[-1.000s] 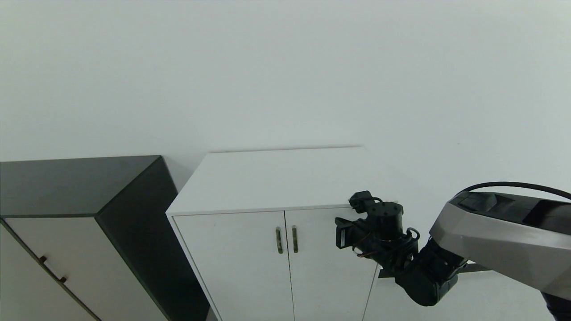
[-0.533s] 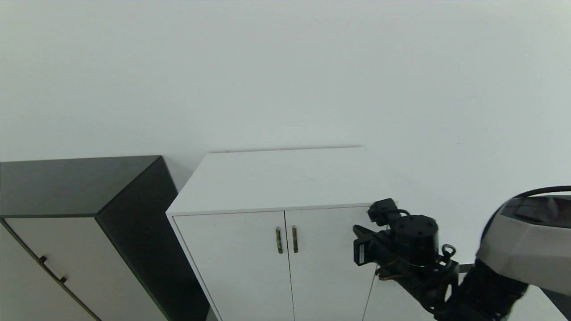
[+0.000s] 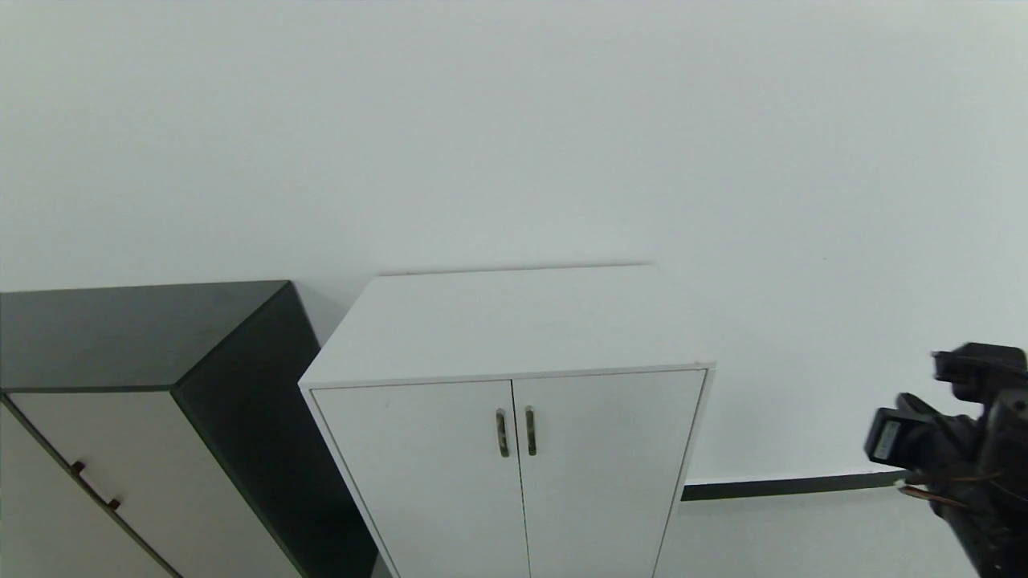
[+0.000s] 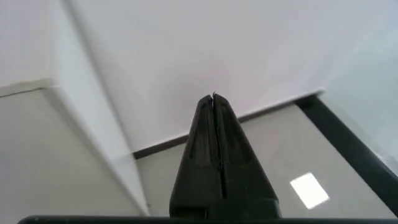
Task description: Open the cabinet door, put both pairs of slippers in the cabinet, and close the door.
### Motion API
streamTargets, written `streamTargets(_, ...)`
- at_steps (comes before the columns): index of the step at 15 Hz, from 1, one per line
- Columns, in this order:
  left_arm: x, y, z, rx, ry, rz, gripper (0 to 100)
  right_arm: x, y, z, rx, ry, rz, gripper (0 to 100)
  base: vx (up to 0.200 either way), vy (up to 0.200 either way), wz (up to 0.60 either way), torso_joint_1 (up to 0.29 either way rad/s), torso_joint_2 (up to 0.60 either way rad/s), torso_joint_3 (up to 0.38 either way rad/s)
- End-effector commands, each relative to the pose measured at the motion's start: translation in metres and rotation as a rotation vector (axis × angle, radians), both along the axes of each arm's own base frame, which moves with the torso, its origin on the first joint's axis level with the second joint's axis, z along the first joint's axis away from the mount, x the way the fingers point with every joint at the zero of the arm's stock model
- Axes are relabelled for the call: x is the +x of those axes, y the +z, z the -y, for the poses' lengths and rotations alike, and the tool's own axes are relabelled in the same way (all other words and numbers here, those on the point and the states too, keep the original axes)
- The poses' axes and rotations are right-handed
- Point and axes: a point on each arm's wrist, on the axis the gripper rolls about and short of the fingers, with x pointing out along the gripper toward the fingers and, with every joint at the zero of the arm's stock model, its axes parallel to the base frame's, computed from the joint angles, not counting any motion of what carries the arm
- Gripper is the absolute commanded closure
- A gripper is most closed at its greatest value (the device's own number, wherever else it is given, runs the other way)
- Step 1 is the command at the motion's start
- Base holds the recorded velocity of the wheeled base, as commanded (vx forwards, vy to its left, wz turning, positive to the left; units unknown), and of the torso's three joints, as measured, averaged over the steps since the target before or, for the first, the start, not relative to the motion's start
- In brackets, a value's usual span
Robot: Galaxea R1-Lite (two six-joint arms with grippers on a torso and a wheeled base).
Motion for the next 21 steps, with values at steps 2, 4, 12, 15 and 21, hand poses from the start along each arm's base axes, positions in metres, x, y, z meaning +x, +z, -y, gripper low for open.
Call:
streamTargets(2, 0.000, 0.000, 0.000, -0.001, 0.001, -0.001, 100, -0.050, 0.013, 0.050, 0.018, -0.216, 0.061, 100, 0.000, 0.000, 0.00, 0.000, 0.00, 0.000)
streamTargets(4, 0.000, 0.000, 0.000, -0.001, 0.004, -0.001, 100, -0.083, 0.019, 0.068, -0.005, -0.325, 0.038, 100, 0.000, 0.000, 0.00, 0.000, 0.00, 0.000)
streamTargets(12, 0.000, 0.000, 0.000, -0.001, 0.007, -0.001, 100, -0.221, -0.022, 0.066, 0.010, 0.097, 0.070, 100, 0.000, 0.000, 0.00, 0.000, 0.00, 0.000)
streamTargets(15, 0.000, 0.000, 0.000, -0.001, 0.007, -0.001, 100, -0.226, -0.028, 0.062, 0.022, 0.252, 0.115, 100, 0.000, 0.000, 0.00, 0.000, 0.00, 0.000)
streamTargets(21, 0.000, 0.000, 0.000, -0.001, 0.007, -0.001, 100, -0.224, -0.031, 0.056, 0.023, 0.518, 0.116, 100, 0.000, 0.000, 0.00, 0.000, 0.00, 0.000)
